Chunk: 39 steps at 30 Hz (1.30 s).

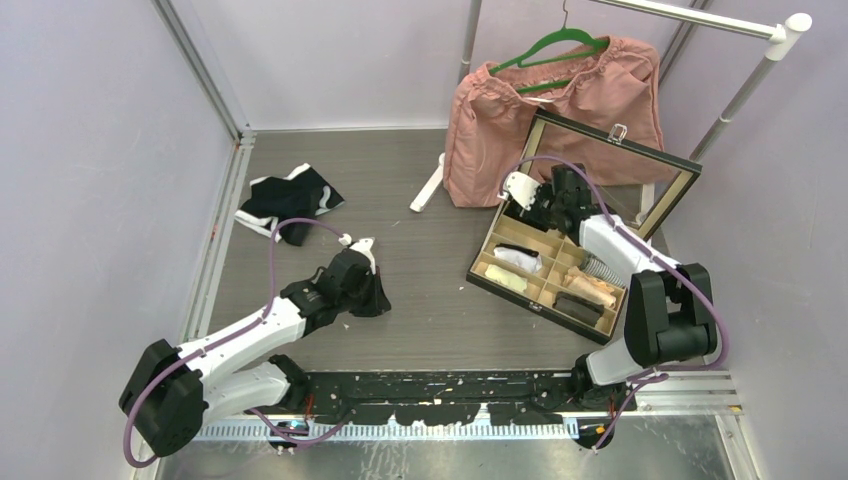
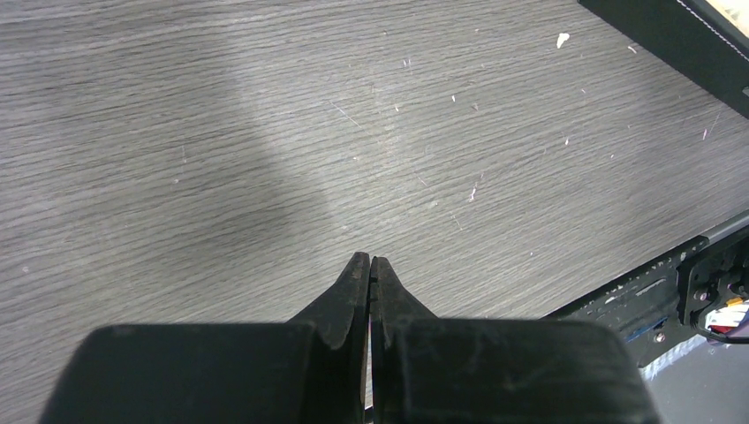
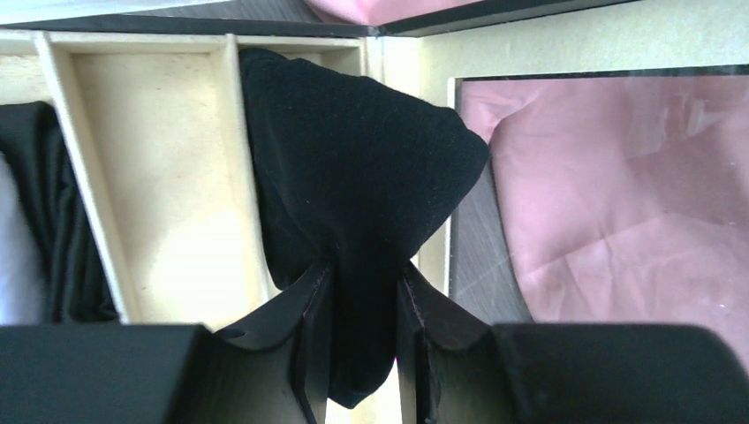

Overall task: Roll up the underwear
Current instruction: Place the underwear in the storage box.

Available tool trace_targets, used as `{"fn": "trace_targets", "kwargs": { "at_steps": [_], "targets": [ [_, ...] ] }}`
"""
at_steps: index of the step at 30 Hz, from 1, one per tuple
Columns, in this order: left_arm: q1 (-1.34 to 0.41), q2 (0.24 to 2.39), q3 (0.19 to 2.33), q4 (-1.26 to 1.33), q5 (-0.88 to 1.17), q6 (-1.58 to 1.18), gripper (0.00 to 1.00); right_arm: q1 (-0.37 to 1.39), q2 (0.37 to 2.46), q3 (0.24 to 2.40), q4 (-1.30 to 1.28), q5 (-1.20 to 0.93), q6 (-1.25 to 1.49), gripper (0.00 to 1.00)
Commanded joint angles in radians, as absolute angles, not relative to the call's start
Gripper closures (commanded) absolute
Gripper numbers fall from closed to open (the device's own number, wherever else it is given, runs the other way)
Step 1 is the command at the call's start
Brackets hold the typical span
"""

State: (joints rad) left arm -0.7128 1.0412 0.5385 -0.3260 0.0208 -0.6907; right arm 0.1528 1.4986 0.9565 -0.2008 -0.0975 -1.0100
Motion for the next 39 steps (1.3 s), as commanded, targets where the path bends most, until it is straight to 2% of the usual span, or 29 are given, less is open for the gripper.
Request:
{"fn": "trace_targets", "kwargs": {
  "at_steps": [1, 18, 39],
  "targets": [
    [-0.709, 1.034, 0.553, -0.288, 0.037, -0.680, 0.99, 0.147, 1.450, 1.000, -0.262, -0.172, -0.976, 0.98],
    [-0.709, 1.042, 0.547, -0.281, 0.050, -0.686, 0.99, 0.146, 1.456, 1.046, -0.463, -0.281, -0.940, 0.98],
    [-0.709, 1.048, 0.543, -0.275, 0.060, -0.693, 0.99, 0.147, 1.507, 1.067, -0.554, -0.342, -0.919, 0.99]
  ]
}}
